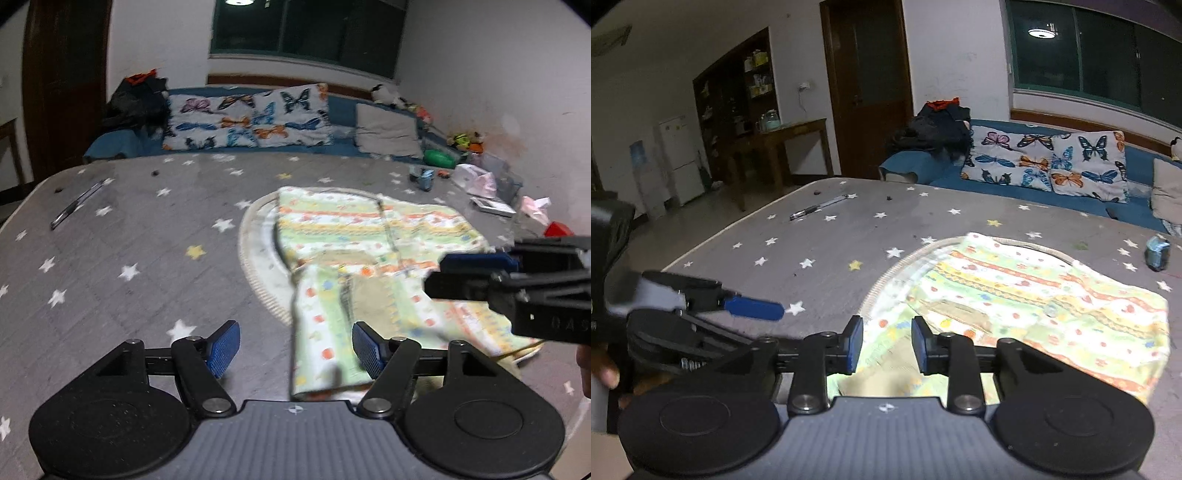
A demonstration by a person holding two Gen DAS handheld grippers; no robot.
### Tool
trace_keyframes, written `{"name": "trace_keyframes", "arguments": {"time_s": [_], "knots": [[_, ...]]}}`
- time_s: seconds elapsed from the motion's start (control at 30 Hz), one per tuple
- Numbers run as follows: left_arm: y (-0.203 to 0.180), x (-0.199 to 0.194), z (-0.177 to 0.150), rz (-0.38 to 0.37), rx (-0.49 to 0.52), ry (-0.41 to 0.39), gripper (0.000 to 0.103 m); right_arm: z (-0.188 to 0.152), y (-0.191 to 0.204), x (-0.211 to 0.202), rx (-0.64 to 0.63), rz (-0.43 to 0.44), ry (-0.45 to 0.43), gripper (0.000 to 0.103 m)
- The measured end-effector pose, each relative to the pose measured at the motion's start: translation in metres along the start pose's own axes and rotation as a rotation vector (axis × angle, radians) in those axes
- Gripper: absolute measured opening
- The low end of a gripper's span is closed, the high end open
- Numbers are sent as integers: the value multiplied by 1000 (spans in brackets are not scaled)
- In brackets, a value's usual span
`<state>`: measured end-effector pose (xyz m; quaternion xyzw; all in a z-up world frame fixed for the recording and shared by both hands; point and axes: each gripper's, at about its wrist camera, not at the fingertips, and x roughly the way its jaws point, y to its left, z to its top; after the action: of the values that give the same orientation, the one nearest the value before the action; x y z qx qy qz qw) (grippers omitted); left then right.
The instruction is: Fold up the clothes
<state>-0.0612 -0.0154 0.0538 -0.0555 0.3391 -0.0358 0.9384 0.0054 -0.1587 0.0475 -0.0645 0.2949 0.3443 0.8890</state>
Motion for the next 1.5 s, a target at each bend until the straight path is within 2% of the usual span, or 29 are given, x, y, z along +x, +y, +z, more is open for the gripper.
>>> {"name": "trace_keyframes", "arguments": {"time_s": [0.13, 0.43, 0.5, 0.73, 0.83, 0.97, 1.2, 1.5], "knots": [[-18, 6, 7, -55, 34, -6, 59, -23, -24, -20, 40, -81, 34, 29], [-58, 48, 13, -147, 113, 57, 43, -75, -85, -56, 149, -278, 122, 29], [-58, 57, 14, -154, 107, 90, 37, -70, -88, -53, 147, -279, 113, 28], [-60, 72, 32, -182, 92, 97, 37, -53, -99, -43, 137, -284, 82, 28], [-62, 86, 35, -163, 98, 121, 37, -46, -103, -38, 132, -286, 68, 28], [-65, 97, 31, -154, 115, 144, 37, -44, -111, -15, 136, -272, 95, 29], [-69, 95, 28, -136, 157, 135, 38, -53, -113, -17, 143, -284, 114, 34], [-77, 64, 20, -124, 223, 94, 40, -70, -90, -38, 154, -246, 108, 38]]}}
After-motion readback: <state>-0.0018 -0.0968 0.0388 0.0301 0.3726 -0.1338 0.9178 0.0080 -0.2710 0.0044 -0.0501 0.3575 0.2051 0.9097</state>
